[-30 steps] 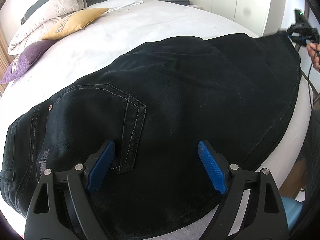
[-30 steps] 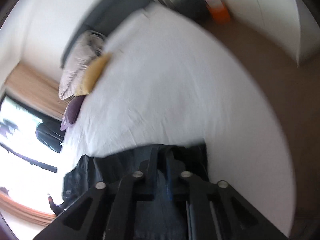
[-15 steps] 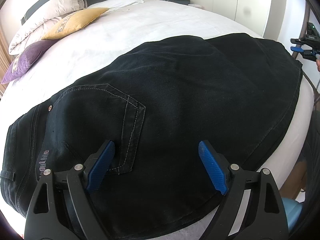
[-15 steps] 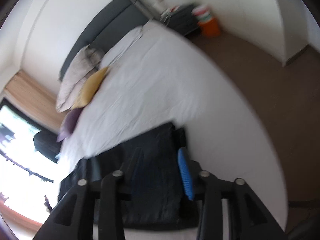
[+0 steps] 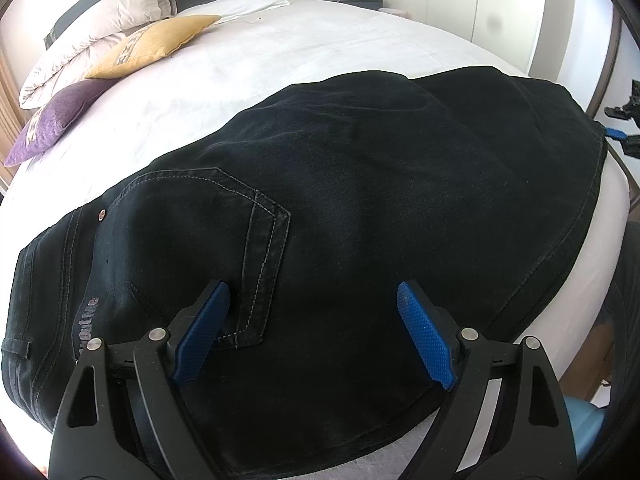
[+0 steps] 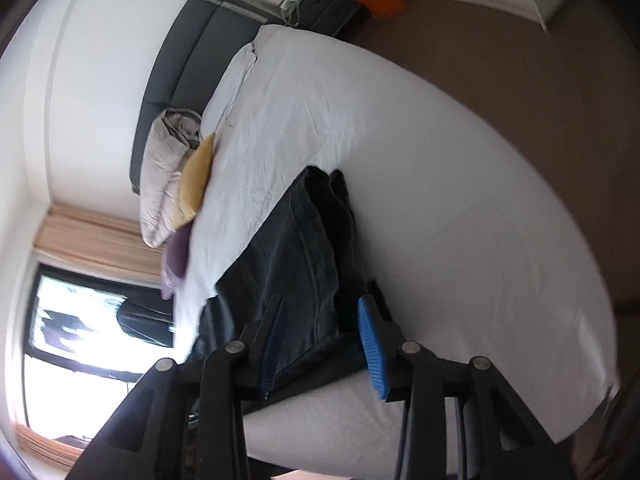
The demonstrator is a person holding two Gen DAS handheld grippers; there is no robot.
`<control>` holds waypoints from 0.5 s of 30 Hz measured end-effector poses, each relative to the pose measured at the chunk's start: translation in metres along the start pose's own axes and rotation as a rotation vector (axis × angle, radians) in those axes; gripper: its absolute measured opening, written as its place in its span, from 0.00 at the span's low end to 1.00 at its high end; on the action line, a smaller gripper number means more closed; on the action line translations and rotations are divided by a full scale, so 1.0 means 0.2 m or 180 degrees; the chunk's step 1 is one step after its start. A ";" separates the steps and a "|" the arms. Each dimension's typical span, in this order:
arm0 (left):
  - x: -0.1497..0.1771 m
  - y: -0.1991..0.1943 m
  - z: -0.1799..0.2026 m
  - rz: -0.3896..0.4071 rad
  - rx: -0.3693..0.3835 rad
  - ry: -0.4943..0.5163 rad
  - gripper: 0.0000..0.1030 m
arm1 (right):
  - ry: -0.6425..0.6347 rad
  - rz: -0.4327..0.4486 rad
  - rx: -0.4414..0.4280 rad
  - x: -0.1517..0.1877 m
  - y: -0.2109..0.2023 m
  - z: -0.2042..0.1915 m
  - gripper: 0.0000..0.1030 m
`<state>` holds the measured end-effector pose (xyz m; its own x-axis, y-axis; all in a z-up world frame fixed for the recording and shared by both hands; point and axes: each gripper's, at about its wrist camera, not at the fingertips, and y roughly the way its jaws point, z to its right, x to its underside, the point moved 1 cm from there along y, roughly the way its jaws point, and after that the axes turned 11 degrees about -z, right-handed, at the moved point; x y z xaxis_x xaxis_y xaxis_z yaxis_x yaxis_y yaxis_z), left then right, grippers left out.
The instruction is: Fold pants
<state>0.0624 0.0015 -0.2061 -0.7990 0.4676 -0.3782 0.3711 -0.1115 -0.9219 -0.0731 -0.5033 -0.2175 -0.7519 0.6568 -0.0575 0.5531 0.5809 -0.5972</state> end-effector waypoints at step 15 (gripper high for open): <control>0.01 -0.01 0.00 0.0020 0.0006 -0.0016 0.83 | 0.1020 -0.0054 -0.0297 0.08 0.08 0.14 0.39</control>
<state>0.0597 0.0027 -0.2059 -0.7989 0.4625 -0.3844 0.3753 -0.1161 -0.9196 -0.0861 -0.4973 -0.2507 -0.6184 0.7559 0.2152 0.5831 0.6249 -0.5192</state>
